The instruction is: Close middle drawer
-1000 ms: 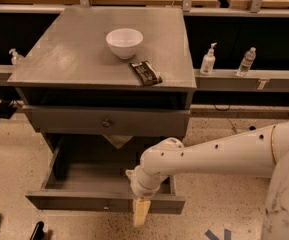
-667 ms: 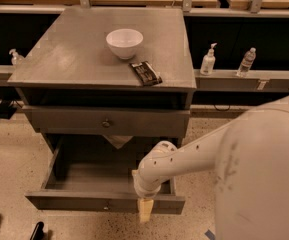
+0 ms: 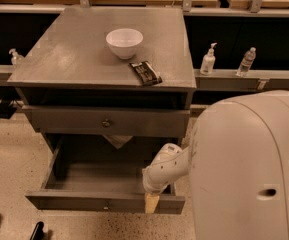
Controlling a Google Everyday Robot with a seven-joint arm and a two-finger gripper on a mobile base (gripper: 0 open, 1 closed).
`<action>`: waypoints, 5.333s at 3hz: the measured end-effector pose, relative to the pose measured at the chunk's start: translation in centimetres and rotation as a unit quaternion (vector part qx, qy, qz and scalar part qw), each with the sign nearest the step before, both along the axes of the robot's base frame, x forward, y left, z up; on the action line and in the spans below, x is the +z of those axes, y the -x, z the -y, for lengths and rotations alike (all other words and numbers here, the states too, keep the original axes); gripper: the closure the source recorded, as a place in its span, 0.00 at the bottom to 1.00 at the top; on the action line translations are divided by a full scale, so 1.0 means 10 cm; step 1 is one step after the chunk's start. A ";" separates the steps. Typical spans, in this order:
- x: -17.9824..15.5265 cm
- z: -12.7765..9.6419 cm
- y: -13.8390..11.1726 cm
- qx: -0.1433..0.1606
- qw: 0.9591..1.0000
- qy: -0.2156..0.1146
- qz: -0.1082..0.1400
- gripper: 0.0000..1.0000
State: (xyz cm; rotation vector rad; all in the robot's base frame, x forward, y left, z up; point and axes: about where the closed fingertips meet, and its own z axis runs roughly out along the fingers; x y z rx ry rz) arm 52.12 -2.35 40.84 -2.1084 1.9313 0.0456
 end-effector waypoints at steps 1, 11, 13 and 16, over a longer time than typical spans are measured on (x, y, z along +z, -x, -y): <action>-0.05 0.05 -0.13 -0.012 1.000 -0.008 0.010 0.18; 0.79 -0.46 0.23 0.033 0.980 -0.167 0.104 0.19; 0.48 -0.84 0.66 0.052 0.949 -0.294 0.103 0.65; 0.03 0.01 0.39 -0.040 0.901 -0.425 0.081 1.00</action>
Offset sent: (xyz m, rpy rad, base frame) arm 0.0862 -0.0193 -0.0013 0.1589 -0.1683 -0.0911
